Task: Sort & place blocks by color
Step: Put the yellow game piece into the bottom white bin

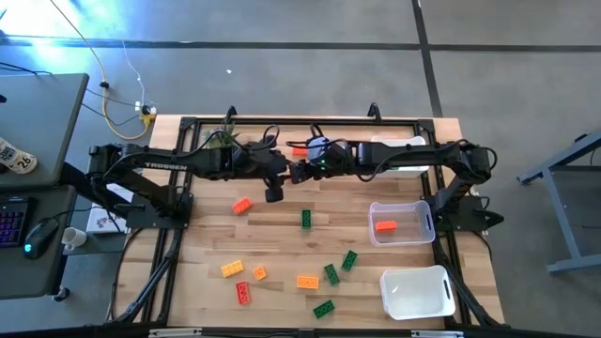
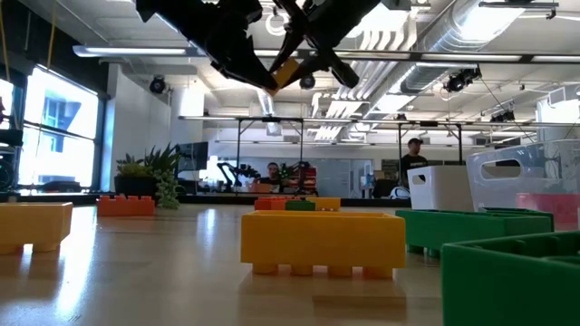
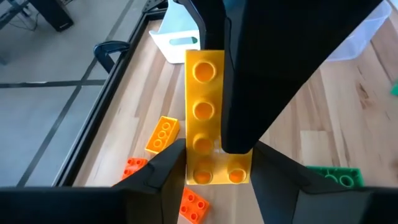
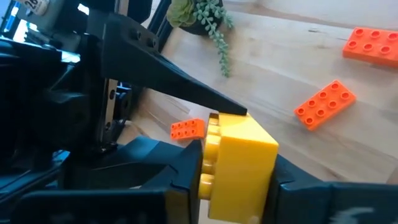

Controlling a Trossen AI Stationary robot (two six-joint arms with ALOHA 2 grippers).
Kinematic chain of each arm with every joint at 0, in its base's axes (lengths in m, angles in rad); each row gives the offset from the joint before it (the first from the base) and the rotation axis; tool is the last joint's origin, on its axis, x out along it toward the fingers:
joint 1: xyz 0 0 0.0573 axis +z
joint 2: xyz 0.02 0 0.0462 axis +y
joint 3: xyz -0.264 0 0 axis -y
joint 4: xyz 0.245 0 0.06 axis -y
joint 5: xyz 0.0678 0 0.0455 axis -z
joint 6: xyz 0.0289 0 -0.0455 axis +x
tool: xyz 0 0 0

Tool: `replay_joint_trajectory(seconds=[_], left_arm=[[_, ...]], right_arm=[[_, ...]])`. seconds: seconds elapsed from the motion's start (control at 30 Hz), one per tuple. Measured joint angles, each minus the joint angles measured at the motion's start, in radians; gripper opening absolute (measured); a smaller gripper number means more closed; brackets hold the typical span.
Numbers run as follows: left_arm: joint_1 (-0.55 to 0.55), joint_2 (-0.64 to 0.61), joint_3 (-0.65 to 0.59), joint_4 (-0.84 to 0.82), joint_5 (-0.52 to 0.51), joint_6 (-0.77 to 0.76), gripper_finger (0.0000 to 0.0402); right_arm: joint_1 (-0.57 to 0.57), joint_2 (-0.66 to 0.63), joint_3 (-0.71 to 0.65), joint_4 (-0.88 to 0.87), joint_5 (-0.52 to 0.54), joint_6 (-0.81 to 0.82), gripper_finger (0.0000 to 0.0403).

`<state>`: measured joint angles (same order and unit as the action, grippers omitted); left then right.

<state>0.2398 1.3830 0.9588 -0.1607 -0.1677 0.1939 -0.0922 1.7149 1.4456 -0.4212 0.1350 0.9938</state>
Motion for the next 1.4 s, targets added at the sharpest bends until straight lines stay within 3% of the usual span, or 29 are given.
replay_joint_trajectory(seconds=[0.6,1.23,1.4], left_arm=[[0.001,-0.001,0.0,-0.031,0.013,-0.113,0.0216],[0.002,-0.001,0.0,-0.105,-0.031,-0.165,0.0214],[0.002,-0.001,0.0,-0.105,-0.084,-0.165,0.0214]], right_arm=[[0.114,0.002,-0.002,-0.316,-0.065,0.062,0.0076],[0.293,-0.003,-0.002,-0.547,-0.115,0.082,0.0076],[0.341,-0.003,-0.002,-0.595,-0.128,0.083,0.0076]])
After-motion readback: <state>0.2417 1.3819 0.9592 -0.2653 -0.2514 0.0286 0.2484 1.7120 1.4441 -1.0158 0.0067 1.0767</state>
